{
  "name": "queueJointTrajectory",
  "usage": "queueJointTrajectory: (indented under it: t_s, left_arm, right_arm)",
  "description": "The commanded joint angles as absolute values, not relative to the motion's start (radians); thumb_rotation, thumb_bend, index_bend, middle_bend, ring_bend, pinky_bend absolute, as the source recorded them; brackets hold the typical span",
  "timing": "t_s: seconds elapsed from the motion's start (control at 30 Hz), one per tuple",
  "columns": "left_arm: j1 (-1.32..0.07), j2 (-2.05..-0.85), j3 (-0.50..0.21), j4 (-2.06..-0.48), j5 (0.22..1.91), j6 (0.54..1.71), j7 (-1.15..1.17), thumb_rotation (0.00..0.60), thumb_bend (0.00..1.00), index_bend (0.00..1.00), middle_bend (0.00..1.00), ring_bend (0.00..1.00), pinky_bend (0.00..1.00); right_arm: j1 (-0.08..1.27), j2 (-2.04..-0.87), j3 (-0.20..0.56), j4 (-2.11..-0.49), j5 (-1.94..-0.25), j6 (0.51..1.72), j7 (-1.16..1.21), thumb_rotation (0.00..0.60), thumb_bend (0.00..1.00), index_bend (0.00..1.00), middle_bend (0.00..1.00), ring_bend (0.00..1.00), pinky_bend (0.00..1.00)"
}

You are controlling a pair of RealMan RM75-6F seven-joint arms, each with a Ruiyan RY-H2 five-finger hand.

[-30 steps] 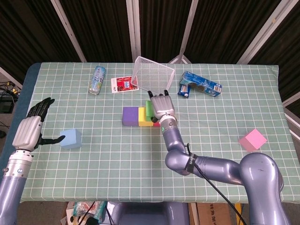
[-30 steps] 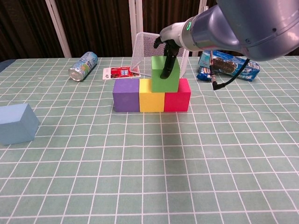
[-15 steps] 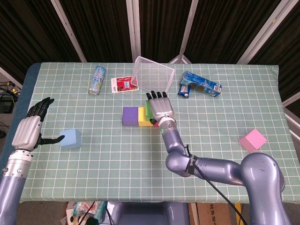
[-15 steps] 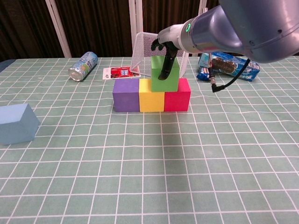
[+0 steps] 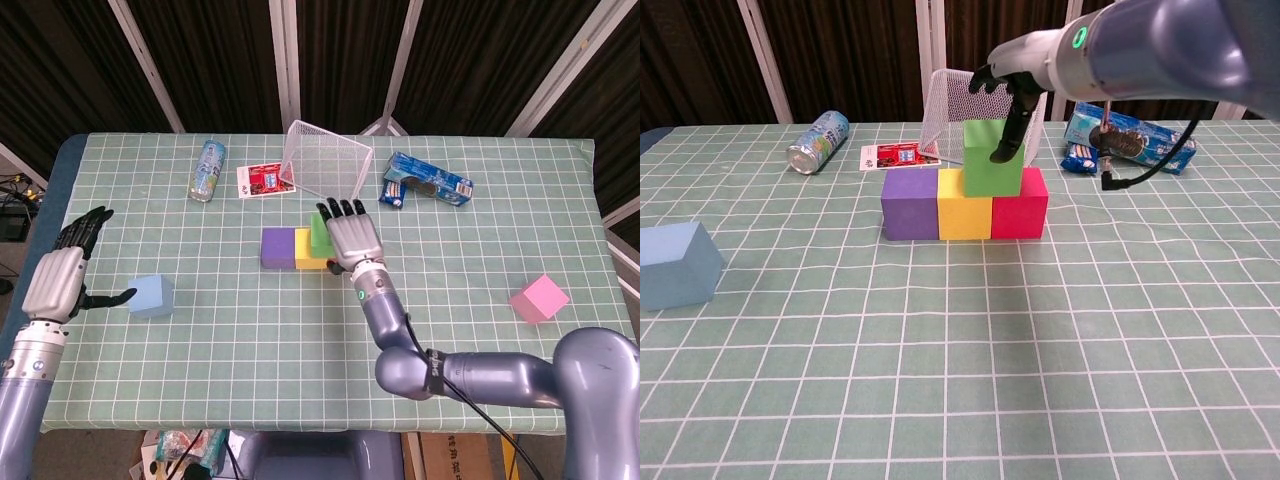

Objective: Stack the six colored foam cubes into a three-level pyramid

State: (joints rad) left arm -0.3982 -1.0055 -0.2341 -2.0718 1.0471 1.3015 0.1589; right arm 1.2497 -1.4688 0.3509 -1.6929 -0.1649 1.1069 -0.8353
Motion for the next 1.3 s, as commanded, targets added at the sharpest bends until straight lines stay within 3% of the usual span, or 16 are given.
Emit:
queueJointTrajectory:
  t_s: [0.03, 0.33, 0.73, 1.03, 1.3]
  left_arm:
    - [-0.395, -1.004, -0.231, -2.074, 1.054, 1.304, 0.158, 0.6, 0.04, 0.0, 0.0, 0.0, 0.04]
    - [-0.394, -1.023, -0.215, -2.069, 1.078, 1.31, 0.181, 0.6, 0.04, 0.0, 0.0, 0.0, 0.04]
    - [-0.392, -1.084, -0.185, -2.033, 1.069, 1.32, 0.23, 0.6, 0.04, 0.0, 0.0, 0.0, 0.04]
    - [-0.39, -1.125, -0.162, -1.997, 1.006, 1.315, 0.291, 0.6, 0.04, 0.0, 0.0, 0.0, 0.04]
    - [-0.407, -1.195, -0.156, -1.921, 0.897, 1.299, 0.365, 0.6, 0.04, 0.0, 0.09, 0.0, 0.04]
  right_arm:
    - [1.137, -1.356, 0.303, -1.852, -0.299, 1.208, -0.754, 0.6, 0.31, 0.0, 0.0, 0.0, 0.0]
    - [0.844, -1.151, 0.152, -2.026, -0.587, 1.348, -0.509, 0.6, 0.31, 0.0, 0.0, 0.0, 0.0]
    - [0.53, -1.105, -0.013, -1.828, -0.942, 1.487, -0.168, 0.6, 0.31, 0.0, 0.0, 0.0, 0.0]
    - [0.441, -1.138, -0.032, -1.71, -1.09, 1.506, -0.045, 0.6, 0.31, 0.0, 0.0, 0.0, 0.0]
    - [0.418, -1.143, -0.005, -1.687, -1.139, 1.468, 0.024, 0.6, 0.31, 0.0, 0.0, 0.0, 0.0]
